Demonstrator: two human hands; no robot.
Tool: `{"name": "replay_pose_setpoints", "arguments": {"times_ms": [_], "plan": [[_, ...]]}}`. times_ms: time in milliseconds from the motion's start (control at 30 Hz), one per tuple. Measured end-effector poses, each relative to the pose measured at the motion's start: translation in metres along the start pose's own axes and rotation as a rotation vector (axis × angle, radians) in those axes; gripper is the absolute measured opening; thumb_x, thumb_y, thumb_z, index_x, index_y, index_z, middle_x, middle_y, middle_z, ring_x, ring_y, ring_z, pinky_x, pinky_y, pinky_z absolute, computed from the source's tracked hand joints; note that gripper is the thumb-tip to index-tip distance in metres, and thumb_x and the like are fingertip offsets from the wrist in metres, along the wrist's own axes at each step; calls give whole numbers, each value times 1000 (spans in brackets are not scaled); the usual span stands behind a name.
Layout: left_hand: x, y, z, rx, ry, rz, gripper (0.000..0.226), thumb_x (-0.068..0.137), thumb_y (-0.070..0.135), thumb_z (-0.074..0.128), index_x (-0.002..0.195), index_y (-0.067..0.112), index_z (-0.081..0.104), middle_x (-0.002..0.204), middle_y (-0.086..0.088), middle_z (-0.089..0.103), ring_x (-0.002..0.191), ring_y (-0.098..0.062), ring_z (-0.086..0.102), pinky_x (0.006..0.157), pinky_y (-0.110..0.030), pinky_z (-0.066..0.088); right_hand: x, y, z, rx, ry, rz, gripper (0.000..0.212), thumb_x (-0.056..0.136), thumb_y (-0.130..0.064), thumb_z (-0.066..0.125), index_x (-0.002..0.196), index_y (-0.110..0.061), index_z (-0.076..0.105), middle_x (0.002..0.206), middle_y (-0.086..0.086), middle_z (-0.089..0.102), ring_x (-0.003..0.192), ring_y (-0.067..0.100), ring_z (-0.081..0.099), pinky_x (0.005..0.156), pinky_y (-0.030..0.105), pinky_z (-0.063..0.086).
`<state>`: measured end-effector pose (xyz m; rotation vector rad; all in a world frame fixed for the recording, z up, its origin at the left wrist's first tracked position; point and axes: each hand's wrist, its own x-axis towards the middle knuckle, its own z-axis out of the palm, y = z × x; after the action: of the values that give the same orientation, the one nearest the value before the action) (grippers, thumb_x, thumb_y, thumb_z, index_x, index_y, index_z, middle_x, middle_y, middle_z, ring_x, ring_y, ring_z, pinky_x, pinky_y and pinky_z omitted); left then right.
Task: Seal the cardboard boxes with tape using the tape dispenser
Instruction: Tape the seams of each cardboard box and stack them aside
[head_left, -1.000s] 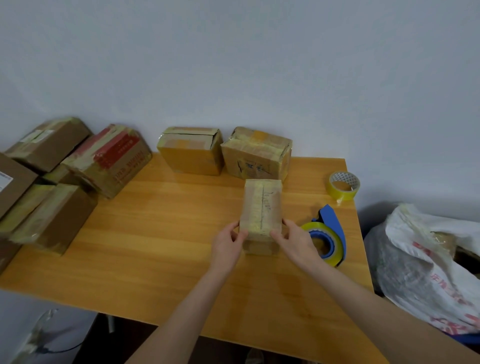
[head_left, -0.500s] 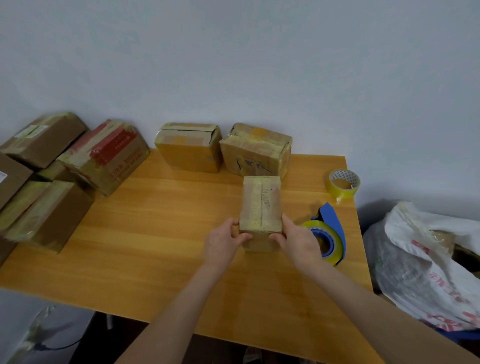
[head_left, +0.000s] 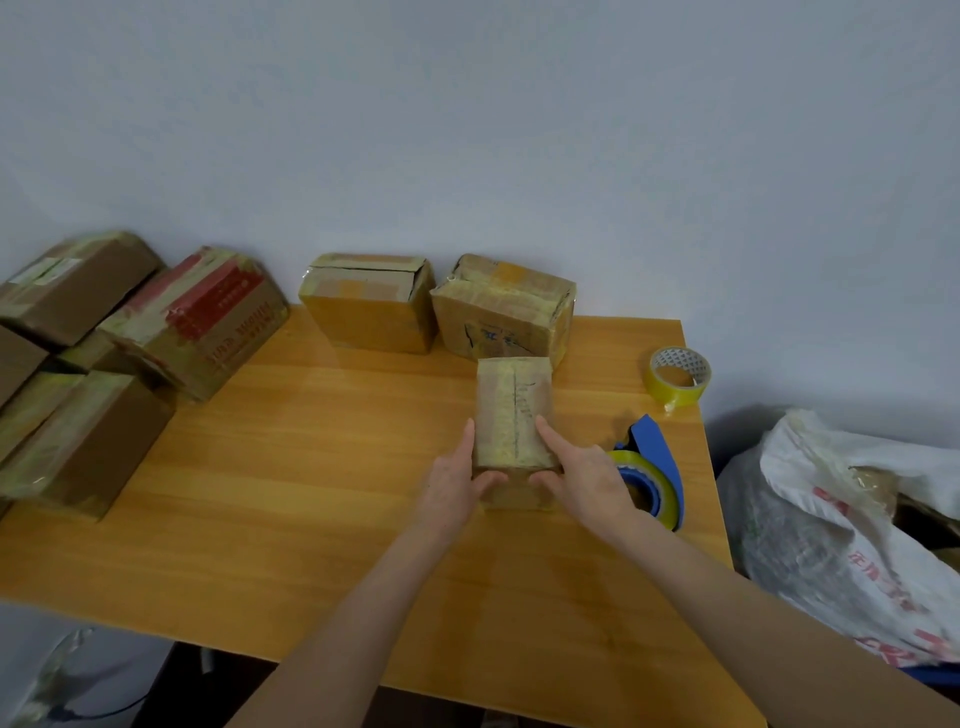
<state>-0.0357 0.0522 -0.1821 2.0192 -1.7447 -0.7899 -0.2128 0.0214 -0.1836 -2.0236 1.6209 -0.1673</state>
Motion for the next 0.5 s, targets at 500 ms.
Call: {"name": "replay_pose_setpoints", "arguments": {"times_ms": [500], "plan": [[-1,1,-8,-77,-11,23,79,83,42,71,148,24,31,126,4,59,96,-11,60,79,-23,51,5,9,-12,102,-56,-25,84,82,-51,69,149,-47,19,126,6,61,93,23,62,81,35,54]]}}
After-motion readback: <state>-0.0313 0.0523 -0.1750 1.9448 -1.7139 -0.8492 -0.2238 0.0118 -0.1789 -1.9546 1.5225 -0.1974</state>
